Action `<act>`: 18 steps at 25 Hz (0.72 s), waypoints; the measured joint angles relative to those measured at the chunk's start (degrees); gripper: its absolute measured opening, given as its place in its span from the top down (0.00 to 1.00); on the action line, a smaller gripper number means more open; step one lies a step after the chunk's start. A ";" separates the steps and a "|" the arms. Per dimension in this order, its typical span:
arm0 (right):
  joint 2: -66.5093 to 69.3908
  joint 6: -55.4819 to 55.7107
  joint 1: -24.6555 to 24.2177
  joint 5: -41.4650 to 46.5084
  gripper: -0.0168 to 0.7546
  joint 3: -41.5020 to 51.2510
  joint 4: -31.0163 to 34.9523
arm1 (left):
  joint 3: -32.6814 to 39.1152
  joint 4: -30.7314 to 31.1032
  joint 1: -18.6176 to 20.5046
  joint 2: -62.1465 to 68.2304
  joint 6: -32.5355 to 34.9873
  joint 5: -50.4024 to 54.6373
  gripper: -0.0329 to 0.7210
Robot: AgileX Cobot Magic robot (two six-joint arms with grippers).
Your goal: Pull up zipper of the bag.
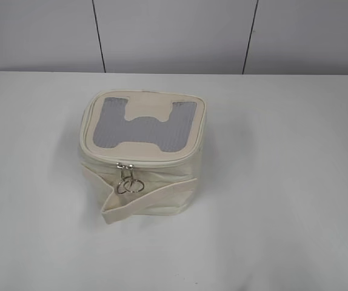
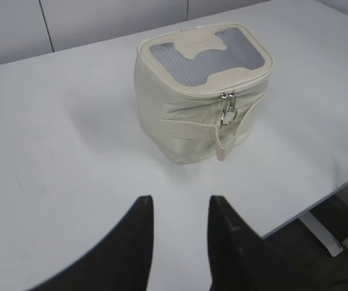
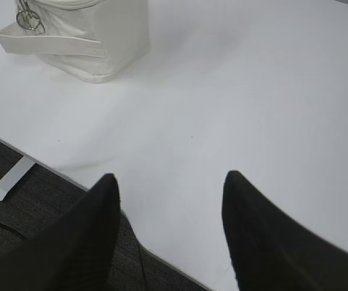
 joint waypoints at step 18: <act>-1.14 0.05 -23.29 -0.18 0.42 0.04 0.47 | 0.00 0.00 29.28 -0.22 0.06 0.00 0.64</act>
